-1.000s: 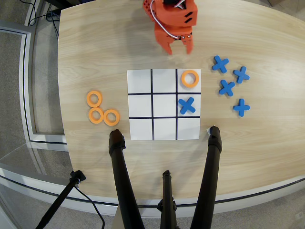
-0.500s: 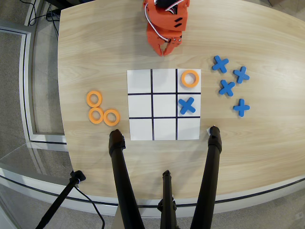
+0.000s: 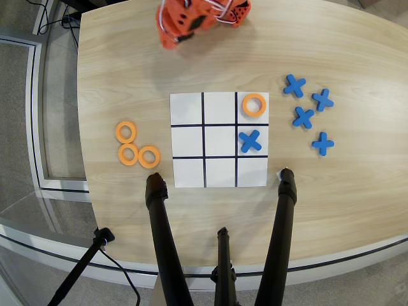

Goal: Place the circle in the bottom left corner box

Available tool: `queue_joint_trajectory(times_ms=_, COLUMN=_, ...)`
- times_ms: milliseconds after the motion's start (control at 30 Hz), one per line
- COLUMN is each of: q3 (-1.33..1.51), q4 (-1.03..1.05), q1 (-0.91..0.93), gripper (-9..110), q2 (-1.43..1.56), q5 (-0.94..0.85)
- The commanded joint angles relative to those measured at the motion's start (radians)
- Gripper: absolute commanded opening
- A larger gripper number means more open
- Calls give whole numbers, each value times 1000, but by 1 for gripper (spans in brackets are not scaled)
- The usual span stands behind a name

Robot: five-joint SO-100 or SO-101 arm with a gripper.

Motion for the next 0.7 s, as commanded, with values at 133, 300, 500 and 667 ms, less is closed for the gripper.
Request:
queue_joint_trajectory(times_ms=133, q3=57, q4=8, q1=560, gripper=0, q2=18, q5=3)
queue_joint_trajectory(times_ms=300, q3=57, q4=8, q1=488, gripper=0, q2=17, q5=3)
queue_joint_trajectory(times_ms=500, q3=57, q4=8, q1=488, gripper=0, q2=17, q5=5)
queue_joint_trajectory(times_ms=667, q3=57, q4=8, q1=488, gripper=0, q2=17, q5=5)
